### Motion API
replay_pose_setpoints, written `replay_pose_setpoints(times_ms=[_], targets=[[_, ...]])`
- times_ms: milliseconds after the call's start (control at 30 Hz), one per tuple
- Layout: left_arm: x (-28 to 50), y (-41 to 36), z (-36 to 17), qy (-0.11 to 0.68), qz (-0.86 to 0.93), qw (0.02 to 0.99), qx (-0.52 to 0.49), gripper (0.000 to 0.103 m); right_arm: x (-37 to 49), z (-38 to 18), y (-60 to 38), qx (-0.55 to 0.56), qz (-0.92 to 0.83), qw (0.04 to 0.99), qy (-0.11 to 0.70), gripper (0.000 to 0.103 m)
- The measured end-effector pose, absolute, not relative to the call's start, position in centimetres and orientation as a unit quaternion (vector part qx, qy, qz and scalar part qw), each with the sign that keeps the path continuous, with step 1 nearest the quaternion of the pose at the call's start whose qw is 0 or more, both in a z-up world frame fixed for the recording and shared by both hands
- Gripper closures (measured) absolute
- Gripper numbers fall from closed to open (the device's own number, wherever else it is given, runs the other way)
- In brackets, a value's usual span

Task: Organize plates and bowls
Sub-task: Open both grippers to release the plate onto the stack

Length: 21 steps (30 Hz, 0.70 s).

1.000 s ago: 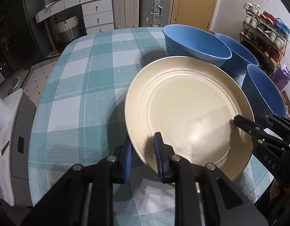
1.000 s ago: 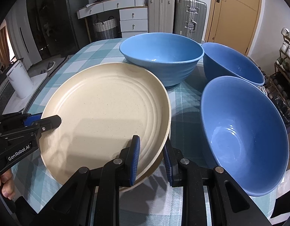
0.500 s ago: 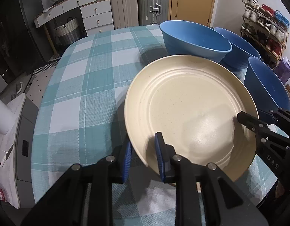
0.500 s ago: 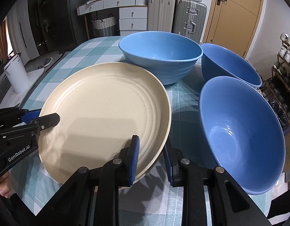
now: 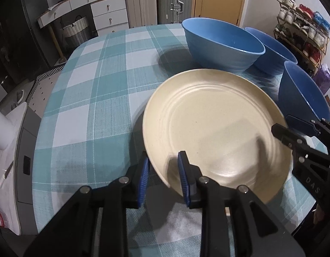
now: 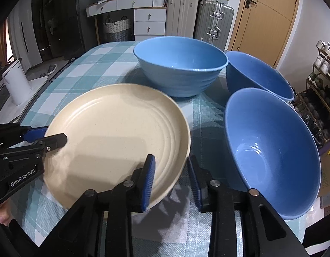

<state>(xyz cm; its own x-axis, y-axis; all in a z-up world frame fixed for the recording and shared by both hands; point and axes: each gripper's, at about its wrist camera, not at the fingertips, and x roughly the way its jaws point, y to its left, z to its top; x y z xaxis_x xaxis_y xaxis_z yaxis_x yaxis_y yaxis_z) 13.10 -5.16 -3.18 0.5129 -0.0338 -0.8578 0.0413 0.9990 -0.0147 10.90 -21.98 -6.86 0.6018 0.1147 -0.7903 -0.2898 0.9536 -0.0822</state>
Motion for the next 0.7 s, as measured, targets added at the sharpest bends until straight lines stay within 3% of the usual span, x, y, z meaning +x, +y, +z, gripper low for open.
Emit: replay_pose_setpoints(times_ms=[100, 167, 300, 400, 433, 467, 567, 600, 633, 700], targets=[[13.3, -4.8, -3.2, 0.497, -0.028, 0.867, -0.013, 0.067, 10.7, -6.5, -21.8, -0.101, 0.122, 0.891, 0.424, 0.059], [13.3, -4.6, -3.1, 0.498, -0.029, 0.866, -0.024, 0.050, 10.7, -6.4, -21.7, -0.098, 0.127, 0.892, 0.424, 0.054], [13.1, -4.3, -2.8, 0.499, -0.031, 0.865, -0.036, 0.048, 10.7, -6.2, -21.6, -0.094, 0.133, 0.891, 0.423, 0.047], [13.0, -4.3, -2.7, 0.496, -0.033, 0.867, -0.032, 0.043, 10.5, -6.0, -21.4, -0.092, 0.137, 0.894, 0.416, 0.028], [12.9, -4.2, -2.6, 0.494, -0.034, 0.868, -0.034, 0.034, 10.4, -5.9, -21.4, -0.089, 0.138, 0.896, 0.413, 0.023], [12.8, -4.1, -2.5, 0.492, -0.036, 0.869, -0.037, 0.024, 10.3, -5.7, -21.4, -0.086, 0.139, 0.897, 0.410, 0.021], [12.7, -3.8, -2.0, 0.485, -0.038, 0.872, -0.047, 0.021, 10.3, -5.5, -21.6, -0.073, 0.143, 0.898, 0.409, 0.016], [12.8, -3.7, -1.8, 0.485, -0.038, 0.872, -0.049, 0.016, 10.3, -5.4, -21.7, -0.070, 0.143, 0.899, 0.409, 0.015], [12.8, -3.6, -1.6, 0.483, -0.038, 0.873, -0.053, 0.003, 10.4, -5.1, -21.7, -0.066, 0.145, 0.899, 0.407, 0.014], [12.8, -3.1, -0.9, 0.472, -0.035, 0.879, -0.062, 0.000, 10.3, -4.8, -21.7, -0.061, 0.149, 0.900, 0.404, 0.013]])
